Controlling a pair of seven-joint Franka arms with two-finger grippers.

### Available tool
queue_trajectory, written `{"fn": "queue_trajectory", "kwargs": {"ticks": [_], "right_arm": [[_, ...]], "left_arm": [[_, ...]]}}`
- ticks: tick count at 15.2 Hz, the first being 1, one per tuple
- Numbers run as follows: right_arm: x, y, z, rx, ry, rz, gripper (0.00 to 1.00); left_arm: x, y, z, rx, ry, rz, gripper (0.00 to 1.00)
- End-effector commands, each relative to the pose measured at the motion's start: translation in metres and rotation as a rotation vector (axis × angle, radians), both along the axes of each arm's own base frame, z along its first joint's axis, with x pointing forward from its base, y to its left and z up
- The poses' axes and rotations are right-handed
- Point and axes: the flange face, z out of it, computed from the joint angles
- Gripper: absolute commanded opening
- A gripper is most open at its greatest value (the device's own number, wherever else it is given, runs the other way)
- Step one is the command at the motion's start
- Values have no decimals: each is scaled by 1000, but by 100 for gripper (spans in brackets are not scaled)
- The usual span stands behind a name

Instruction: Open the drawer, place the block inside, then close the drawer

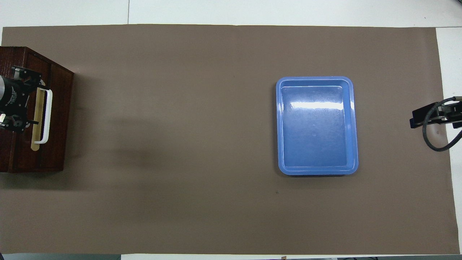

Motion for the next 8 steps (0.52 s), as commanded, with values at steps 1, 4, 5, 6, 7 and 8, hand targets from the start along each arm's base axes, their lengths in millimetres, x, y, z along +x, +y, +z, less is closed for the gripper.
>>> {"fn": "queue_trajectory", "kwargs": {"ticks": [1,4,5,6,7,8], "right_arm": [[-2,0,1,-6,12,-6,100],[-2,0,1,-6,12,-6,100],[-2,0,1,-6,12,-6,100],[-2,0,1,-6,12,-6,100],[-2,0,1,-6,12,-6,100],[-2,0,1,-6,12,-6,100]], "left_arm": [[-4,-36,24,-9,3,-107,100],[-13,-56,31,-3,27,-286,100],[-15,-57,34,-9,33,-357,100],[-19,-59,38,-16,39,-438,100],[-25,-57,50,-30,27,-500,100],[-29,-53,56,-49,17,-533,100]]}}
